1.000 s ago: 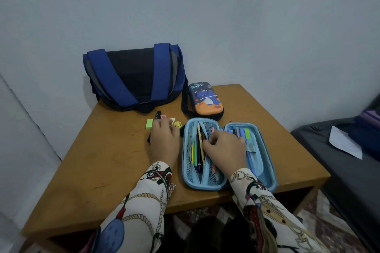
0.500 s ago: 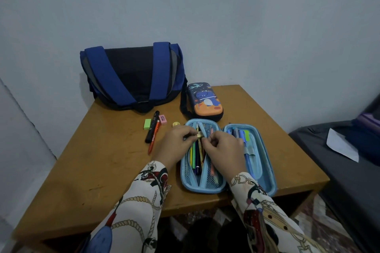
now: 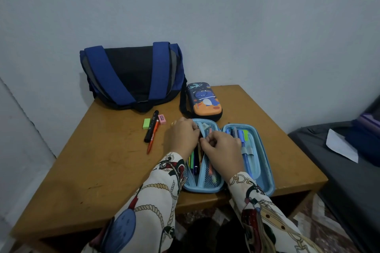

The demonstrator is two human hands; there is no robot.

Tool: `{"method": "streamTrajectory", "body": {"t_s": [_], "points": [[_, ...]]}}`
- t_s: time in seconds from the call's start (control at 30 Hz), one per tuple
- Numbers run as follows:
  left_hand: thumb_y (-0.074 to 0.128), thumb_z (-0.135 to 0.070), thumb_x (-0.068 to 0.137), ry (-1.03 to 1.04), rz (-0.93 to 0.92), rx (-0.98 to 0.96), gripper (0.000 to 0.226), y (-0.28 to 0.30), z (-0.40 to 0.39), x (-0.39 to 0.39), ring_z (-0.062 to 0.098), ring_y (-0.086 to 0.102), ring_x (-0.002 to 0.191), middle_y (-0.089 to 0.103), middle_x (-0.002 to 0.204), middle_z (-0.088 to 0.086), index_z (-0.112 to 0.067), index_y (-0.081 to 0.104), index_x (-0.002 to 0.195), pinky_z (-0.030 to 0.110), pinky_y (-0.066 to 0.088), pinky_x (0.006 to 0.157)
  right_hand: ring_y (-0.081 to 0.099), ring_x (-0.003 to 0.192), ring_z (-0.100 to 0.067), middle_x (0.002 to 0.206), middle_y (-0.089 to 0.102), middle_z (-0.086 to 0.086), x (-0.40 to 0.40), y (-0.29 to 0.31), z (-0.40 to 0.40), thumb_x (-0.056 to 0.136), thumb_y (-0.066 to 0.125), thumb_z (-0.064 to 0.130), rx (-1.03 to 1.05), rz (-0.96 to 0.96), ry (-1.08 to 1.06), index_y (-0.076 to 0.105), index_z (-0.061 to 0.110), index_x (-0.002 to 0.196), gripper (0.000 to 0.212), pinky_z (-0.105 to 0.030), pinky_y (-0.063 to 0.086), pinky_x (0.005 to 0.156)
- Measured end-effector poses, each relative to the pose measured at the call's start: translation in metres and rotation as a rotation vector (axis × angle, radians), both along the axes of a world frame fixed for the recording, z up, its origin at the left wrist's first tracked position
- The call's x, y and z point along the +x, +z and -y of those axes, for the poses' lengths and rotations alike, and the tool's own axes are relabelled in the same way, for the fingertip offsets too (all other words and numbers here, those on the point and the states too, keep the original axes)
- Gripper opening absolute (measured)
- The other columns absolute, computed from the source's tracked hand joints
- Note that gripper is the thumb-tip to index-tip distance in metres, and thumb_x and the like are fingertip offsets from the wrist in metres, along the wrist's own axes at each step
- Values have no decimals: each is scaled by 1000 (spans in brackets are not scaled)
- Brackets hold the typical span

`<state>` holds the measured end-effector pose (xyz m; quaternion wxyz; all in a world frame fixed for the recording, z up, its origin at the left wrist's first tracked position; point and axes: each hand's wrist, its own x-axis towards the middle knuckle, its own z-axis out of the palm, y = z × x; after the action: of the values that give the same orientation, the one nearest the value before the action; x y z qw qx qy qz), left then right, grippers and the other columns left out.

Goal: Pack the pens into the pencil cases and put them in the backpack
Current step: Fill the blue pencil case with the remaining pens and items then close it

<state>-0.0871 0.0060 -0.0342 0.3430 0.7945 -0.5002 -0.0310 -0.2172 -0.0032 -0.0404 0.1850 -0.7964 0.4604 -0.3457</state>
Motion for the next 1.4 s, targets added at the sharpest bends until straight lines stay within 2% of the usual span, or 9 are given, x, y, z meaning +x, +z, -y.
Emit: {"method": "streamTrajectory", "body": {"t_s": [0.2, 0.4, 0.63, 0.8, 1.0, 1.27, 1.33, 1.4], "points": [[57, -25, 93, -70, -73, -66, 13, -10, -4, 5, 16, 45, 106, 58, 108, -5, -24, 70, 95, 32, 40, 87, 54, 75, -8, 71, 60, 7, 0, 0, 0, 91, 59, 37, 3, 6, 9, 58, 22, 71, 25, -30, 23, 87], [54, -28, 96, -109, -37, -36, 20, -13, -5, 5, 17, 42, 111, 55, 113, -8, -27, 70, 108, 38, 38, 97, 55, 76, -10, 72, 61, 7, 0, 0, 1, 91, 60, 38, 3, 0, 2, 59, 22, 72, 24, -30, 23, 86], [51, -27, 96, -104, 10, -13, 21, -15, -5, 7, 19, 42, 114, 56, 119, -6, -25, 65, 111, 39, 39, 96, 55, 75, -9, 70, 59, 8, 0, 1, 0, 91, 59, 36, 5, 6, 8, 59, 22, 72, 24, -32, 25, 87], [49, -28, 98, -119, 31, -6, 26, -15, -6, 6, 18, 40, 115, 54, 120, -6, -24, 68, 115, 39, 38, 98, 53, 73, -9, 68, 57, 9, 0, 1, -1, 91, 60, 35, 5, 10, 12, 57, 22, 71, 24, -32, 25, 88], [50, -28, 98, -153, -26, 0, 25, -17, -5, 9, 17, 38, 114, 51, 118, -7, -31, 68, 115, 37, 35, 100, 54, 74, -8, 70, 59, 9, 0, 1, 0, 90, 60, 35, 6, 12, 13, 59, 22, 72, 23, -32, 26, 90], [46, -27, 99, -151, -7, -31, 25, -17, -8, 8, 16, 40, 113, 53, 117, -6, -27, 66, 115, 37, 36, 97, 55, 75, -9, 72, 60, 7, 0, 1, 0, 91, 60, 35, -1, 16, 11, 60, 21, 73, 22, -31, 24, 88], [44, -27, 100, -113, -95, -111, 22, -14, -13, 6, 11, 45, 107, 56, 110, -10, -27, 64, 110, 33, 40, 91, 55, 74, -8, 71, 60, 8, 0, 1, -1, 91, 60, 35, -1, 15, 9, 60, 21, 73, 22, -31, 25, 89], [44, -29, 99, 10, -168, -246, 18, -13, -20, 6, 7, 50, 98, 56, 101, -15, -30, 61, 104, 30, 45, 82, 55, 74, -7, 71, 60, 8, 0, 2, 0, 91, 60, 36, 0, 10, 6, 60, 22, 73, 23, -32, 26, 91]]}}
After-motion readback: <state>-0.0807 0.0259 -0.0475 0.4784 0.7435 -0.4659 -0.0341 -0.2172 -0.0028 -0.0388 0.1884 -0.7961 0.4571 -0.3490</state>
